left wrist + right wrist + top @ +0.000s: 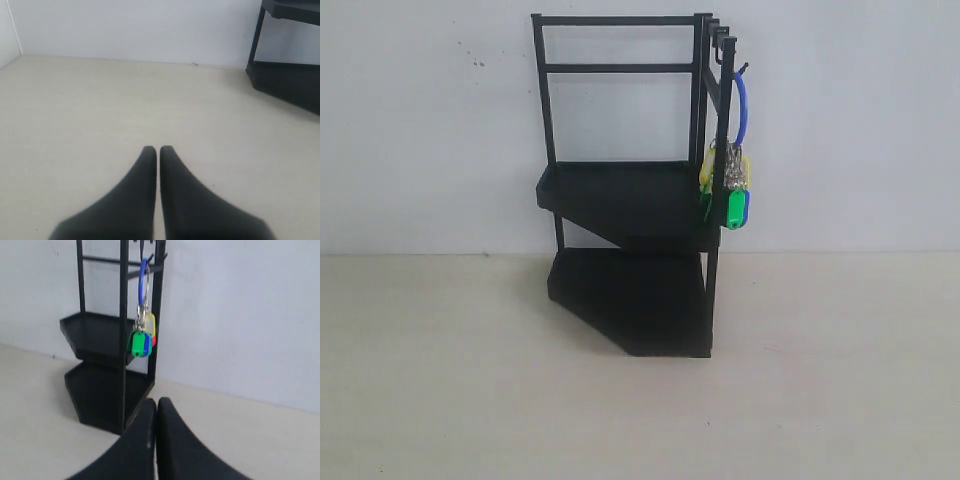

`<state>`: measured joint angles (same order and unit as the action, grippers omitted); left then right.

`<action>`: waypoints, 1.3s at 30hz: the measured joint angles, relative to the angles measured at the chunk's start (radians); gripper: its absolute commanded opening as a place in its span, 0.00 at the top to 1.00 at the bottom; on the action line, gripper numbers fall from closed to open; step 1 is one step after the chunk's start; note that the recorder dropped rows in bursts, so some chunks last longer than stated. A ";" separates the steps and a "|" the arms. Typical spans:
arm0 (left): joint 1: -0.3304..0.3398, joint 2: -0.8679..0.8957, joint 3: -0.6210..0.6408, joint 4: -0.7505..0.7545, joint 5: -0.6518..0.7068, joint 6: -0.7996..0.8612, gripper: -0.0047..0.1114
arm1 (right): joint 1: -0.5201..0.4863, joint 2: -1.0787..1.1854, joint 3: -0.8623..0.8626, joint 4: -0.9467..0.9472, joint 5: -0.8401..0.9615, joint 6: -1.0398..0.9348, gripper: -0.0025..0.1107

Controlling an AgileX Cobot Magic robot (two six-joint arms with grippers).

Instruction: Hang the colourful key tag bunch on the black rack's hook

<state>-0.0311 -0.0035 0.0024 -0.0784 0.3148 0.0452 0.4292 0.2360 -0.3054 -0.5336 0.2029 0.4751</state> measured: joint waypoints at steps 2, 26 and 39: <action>0.000 0.000 0.000 0.000 0.000 0.000 0.92 | 0.000 -0.075 0.000 0.010 0.000 0.007 0.98; 0.000 0.000 0.000 0.000 0.000 0.000 0.92 | 0.000 -0.112 0.000 0.534 0.048 -0.498 0.98; 0.000 0.000 0.000 0.000 0.000 0.000 0.92 | -0.049 -0.157 0.028 0.534 0.165 -0.500 0.98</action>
<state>-0.0311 -0.0035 0.0024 -0.0784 0.3148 0.0452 0.3799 0.0793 -0.2772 0.0000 0.3683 -0.0252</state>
